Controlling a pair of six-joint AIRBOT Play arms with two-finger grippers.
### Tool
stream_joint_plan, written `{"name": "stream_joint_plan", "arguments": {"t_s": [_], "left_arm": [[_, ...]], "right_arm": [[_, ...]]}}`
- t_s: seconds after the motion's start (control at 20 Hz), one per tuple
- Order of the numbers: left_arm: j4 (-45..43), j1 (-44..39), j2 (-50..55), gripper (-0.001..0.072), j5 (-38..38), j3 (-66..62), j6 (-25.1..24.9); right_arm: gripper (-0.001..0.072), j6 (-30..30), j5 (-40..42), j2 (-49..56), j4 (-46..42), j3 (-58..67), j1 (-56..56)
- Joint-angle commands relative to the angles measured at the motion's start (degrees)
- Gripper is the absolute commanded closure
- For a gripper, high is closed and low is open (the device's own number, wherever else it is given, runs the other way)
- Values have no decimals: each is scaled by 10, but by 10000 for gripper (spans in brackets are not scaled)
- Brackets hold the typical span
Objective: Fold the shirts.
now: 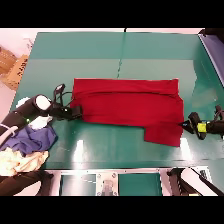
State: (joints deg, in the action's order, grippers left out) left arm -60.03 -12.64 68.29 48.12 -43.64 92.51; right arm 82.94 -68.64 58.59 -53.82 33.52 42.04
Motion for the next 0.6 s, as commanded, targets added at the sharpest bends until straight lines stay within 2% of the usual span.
{"name": "stream_joint_plan", "arguments": {"t_s": [0.0,0.2,0.55], "left_arm": [[-26,3,0,683,17,-54,0],[-49,3,49,682,20,-138,0],[-71,3,230,682,18,-343,0]], "right_arm": [[696,5,-8,-9,41,49,-32],[696,5,54,39,104,126,-91],[696,5,83,289,154,348,-165]]}}
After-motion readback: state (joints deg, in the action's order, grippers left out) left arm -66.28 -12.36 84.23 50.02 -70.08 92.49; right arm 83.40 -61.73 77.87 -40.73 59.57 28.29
